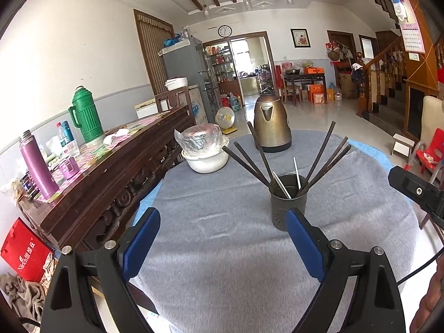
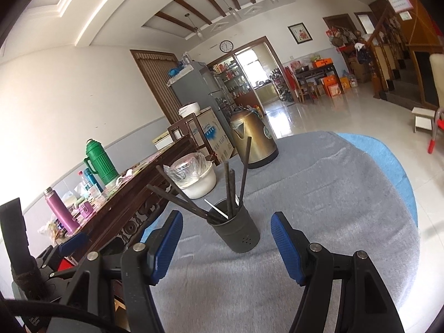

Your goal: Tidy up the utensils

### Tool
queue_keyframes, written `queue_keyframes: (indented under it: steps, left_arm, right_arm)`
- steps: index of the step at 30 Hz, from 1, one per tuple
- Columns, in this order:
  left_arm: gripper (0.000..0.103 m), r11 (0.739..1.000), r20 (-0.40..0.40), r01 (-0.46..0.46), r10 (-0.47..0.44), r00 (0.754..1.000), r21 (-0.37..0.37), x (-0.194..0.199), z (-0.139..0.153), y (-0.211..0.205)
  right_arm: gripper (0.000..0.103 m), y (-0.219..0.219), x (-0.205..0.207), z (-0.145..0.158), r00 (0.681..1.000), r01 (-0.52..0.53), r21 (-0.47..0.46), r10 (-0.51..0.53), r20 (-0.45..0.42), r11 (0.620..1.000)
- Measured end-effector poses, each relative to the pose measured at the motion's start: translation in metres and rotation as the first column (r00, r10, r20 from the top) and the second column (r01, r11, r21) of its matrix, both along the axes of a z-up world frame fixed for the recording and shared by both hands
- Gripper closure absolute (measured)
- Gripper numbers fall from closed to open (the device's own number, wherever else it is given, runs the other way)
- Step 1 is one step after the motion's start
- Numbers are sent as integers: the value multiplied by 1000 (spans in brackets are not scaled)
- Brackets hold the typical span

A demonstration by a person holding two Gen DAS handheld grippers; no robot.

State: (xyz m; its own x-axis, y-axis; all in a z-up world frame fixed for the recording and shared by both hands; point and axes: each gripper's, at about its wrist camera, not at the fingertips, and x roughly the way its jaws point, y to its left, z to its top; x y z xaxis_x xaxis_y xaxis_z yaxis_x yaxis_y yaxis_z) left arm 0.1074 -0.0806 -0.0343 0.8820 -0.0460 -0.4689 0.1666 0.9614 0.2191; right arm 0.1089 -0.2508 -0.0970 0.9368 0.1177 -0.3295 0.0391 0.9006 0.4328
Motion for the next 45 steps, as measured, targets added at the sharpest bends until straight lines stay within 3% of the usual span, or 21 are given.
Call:
queue_keyframes:
  steps: [8, 16, 29, 45]
  left_arm:
    - [7, 1000, 43, -17, 17, 999, 3, -30, 15, 12]
    - [6, 999, 82, -29, 30, 996, -17, -42, 34, 34]
    - [6, 994, 64, -96, 99, 993, -57, -47, 35, 75]
    - [5, 992, 29, -118, 120, 992, -53, -50, 31, 84]
  right_arm:
    - [33, 16, -25, 17, 999, -3, -54, 4, 33, 999]
    - [33, 47, -39, 36, 998, 14, -193, -1, 68, 981]
    - [33, 93, -30, 40, 999, -41, -247, 46, 14, 968]
    - [32, 96, -41, 38, 999, -42, -239, 45, 8, 970]
